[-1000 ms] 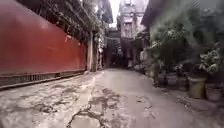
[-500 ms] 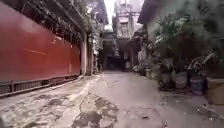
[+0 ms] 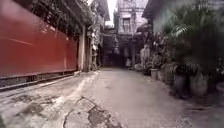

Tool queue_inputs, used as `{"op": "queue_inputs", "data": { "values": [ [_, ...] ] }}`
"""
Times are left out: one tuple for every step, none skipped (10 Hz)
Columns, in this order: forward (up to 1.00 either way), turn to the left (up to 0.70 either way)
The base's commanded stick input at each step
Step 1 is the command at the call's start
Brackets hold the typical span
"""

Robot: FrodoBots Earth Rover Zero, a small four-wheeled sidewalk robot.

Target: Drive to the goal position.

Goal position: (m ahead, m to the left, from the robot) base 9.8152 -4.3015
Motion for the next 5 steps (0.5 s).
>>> {"op": "queue_inputs", "data": {
  "values": [
    [1.00,0.00],
    [1.00,0.00],
    [1.00,0.00],
    [1.00,0.00],
    [1.00,0.00]
  ]
}}
